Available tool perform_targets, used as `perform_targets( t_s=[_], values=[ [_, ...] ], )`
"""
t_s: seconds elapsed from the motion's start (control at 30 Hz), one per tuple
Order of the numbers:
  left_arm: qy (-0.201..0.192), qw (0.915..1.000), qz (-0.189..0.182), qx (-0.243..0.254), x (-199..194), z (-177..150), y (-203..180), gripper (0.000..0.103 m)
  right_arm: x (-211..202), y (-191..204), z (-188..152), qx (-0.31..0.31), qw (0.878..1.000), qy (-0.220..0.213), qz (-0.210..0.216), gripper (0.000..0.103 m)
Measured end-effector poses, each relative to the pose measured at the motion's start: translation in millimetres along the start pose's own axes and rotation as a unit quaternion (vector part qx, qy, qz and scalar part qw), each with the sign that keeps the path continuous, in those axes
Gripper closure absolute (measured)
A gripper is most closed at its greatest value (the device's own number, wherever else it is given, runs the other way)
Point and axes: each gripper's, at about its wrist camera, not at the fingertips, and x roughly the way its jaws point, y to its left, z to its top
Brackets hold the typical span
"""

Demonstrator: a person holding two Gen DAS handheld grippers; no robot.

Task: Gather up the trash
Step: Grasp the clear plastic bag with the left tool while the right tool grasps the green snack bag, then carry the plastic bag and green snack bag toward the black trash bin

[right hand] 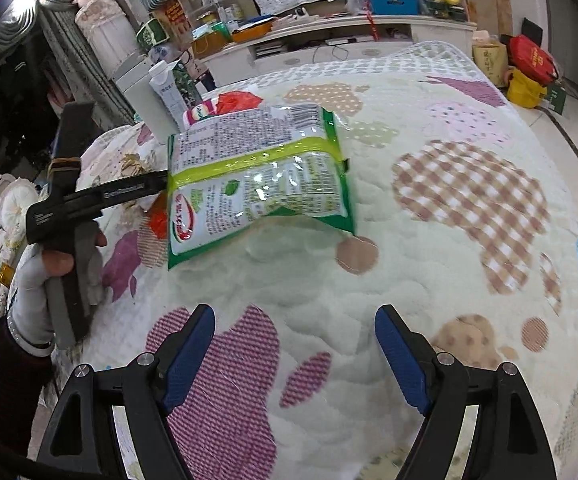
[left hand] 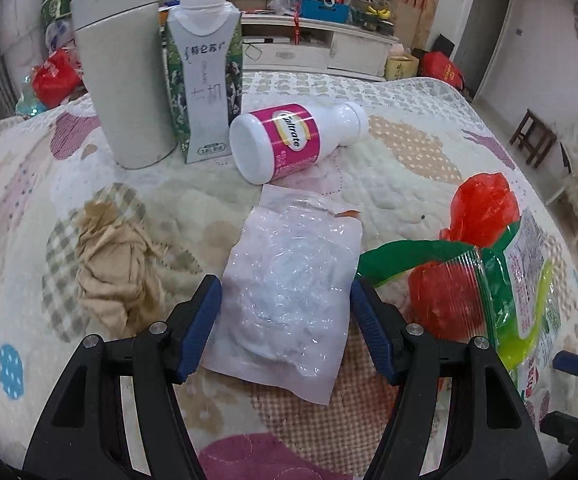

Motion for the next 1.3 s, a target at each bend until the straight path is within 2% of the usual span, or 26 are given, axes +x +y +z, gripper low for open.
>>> perform_targets(
  t_s=[0.1,0.2,0.3,0.57,0.6,0.63,0.67,0.7,0.73,0.93,1.1,1.3],
  values=[
    [0.002,1.0000,-0.004,0.002,0.4,-0.2,2.1,0.038,4.7,3.0,6.2,0.002,1.000,-0.001,0.011,0.023],
    [0.003,0.9998,-0.015,-0.009,-8.5,-8.4,6.1,0.047,8.1,2.2,11.8,0.015,0.999,-0.006,0.029,0.022],
    [0.008,0.9989,-0.035,-0.031,-22.8,-17.4,10.2,0.050,11.1,1.3,16.9,0.036,0.998,-0.014,0.053,0.018],
    [-0.004,0.9986,-0.037,-0.038,-58.9,-44.9,7.1,0.051,37.0,-1.2,42.9,0.104,0.987,-0.028,0.119,0.018],
    [-0.007,0.9987,-0.034,-0.036,-62.2,-46.7,6.8,0.051,39.2,-1.0,45.7,0.109,0.986,-0.032,0.124,0.029],
    [-0.011,0.9989,-0.030,-0.033,-66.8,-48.9,6.0,0.052,42.9,-0.9,49.1,0.112,0.985,-0.034,0.128,0.048],
    [-0.013,0.9990,-0.028,-0.032,-71.0,-50.7,5.7,0.051,45.0,-0.5,51.1,0.113,0.985,-0.035,0.128,0.056],
    [-0.015,0.9990,-0.028,-0.033,-73.2,-51.8,5.8,0.051,46.6,0.2,52.4,0.112,0.985,-0.034,0.127,0.068],
    [-0.018,0.9989,-0.027,-0.035,-78.7,-53.7,6.6,0.051,46.5,0.9,52.7,0.108,0.986,-0.034,0.125,0.074],
    [-0.040,0.9977,-0.025,-0.048,-105.6,-57.9,16.3,0.052,12.9,10.4,40.2,0.040,0.991,-0.051,0.117,0.085],
    [-0.051,0.9970,-0.031,-0.050,-121.2,-59.8,13.7,0.052,-17.8,6.1,29.6,0.014,0.991,-0.053,0.123,0.087],
    [-0.051,0.9969,-0.045,-0.039,-131.1,-69.4,-6.5,0.052,-56.1,-7.3,2.8,-0.006,0.992,-0.056,0.109,0.088]
  ],
)
